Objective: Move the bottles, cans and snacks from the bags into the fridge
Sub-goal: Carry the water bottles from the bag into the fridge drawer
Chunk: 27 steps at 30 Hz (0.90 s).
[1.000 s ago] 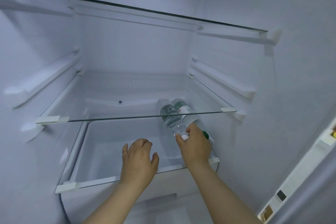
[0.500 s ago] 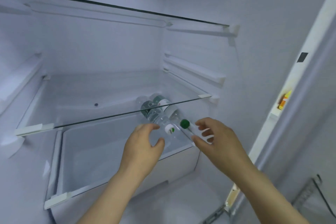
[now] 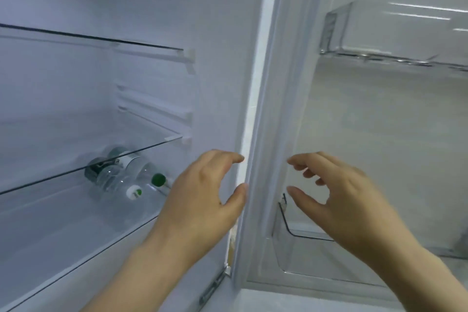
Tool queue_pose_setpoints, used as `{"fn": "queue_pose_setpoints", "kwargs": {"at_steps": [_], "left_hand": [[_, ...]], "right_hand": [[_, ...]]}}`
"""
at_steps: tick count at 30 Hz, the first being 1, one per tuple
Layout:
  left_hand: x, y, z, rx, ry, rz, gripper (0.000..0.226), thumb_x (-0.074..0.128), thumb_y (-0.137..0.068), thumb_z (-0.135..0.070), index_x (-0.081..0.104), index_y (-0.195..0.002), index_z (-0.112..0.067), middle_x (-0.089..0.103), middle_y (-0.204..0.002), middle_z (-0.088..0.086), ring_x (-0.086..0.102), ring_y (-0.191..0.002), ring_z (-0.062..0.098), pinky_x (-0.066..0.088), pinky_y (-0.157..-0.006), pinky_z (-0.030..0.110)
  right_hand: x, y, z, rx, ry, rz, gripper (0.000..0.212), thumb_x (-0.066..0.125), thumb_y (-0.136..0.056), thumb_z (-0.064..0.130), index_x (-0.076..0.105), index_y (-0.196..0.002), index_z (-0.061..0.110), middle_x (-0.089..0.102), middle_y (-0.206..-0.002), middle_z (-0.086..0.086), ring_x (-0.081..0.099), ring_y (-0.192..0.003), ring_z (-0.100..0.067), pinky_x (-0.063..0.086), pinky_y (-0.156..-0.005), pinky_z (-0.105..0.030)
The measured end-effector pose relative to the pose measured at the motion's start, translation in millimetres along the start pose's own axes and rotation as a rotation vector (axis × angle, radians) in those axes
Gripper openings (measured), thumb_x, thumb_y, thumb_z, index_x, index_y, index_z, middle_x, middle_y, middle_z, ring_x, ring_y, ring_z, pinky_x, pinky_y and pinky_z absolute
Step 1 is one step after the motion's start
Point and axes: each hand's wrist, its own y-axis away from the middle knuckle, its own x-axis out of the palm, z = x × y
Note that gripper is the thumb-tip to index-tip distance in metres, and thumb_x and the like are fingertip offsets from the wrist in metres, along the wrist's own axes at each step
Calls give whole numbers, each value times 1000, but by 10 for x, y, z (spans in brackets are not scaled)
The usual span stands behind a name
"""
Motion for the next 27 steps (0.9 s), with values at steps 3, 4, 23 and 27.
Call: {"fn": "queue_pose_setpoints", "kwargs": {"at_steps": [3, 4, 23, 27], "left_hand": [[230, -87, -417, 110, 55, 56, 36, 60, -84, -36, 59, -120, -31, 51, -111, -26, 47, -105, -8, 36, -90, 4], [315, -116, -544, 144, 68, 71, 38, 58, -82, -38, 60, -119, -30, 52, -110, -25, 49, -105, -6, 38, -91, 9], [2436, 210, -3136, 548, 494, 479, 38, 62, -86, -37, 58, -123, -28, 58, -118, -17, 54, -106, -1, 49, -92, 24], [2866, 323, -3654, 647, 598, 606, 42, 60, -88, -36, 53, -129, -30, 55, -121, -19, 51, -108, -3, 46, -94, 19]], "right_hand": [[-303, 254, -250, 77, 100, -22, 34, 65, -85, 39, 59, -118, 33, 60, -107, 21, 55, -87, 1, 47, -72, -22], [-408, 335, -339, 101, 134, -28, 34, 66, -85, 39, 59, -118, 32, 61, -107, 19, 60, -89, -4, 48, -71, -23], [-2181, 2696, -1670, 780, 481, -119, 39, 66, -84, 39, 60, -121, 28, 63, -115, 15, 61, -101, -5, 47, -83, -21], [-2426, 3120, -1836, 964, 574, -182, 38, 68, -83, 35, 62, -119, 25, 65, -112, 13, 61, -100, -8, 51, -82, -28]]}}
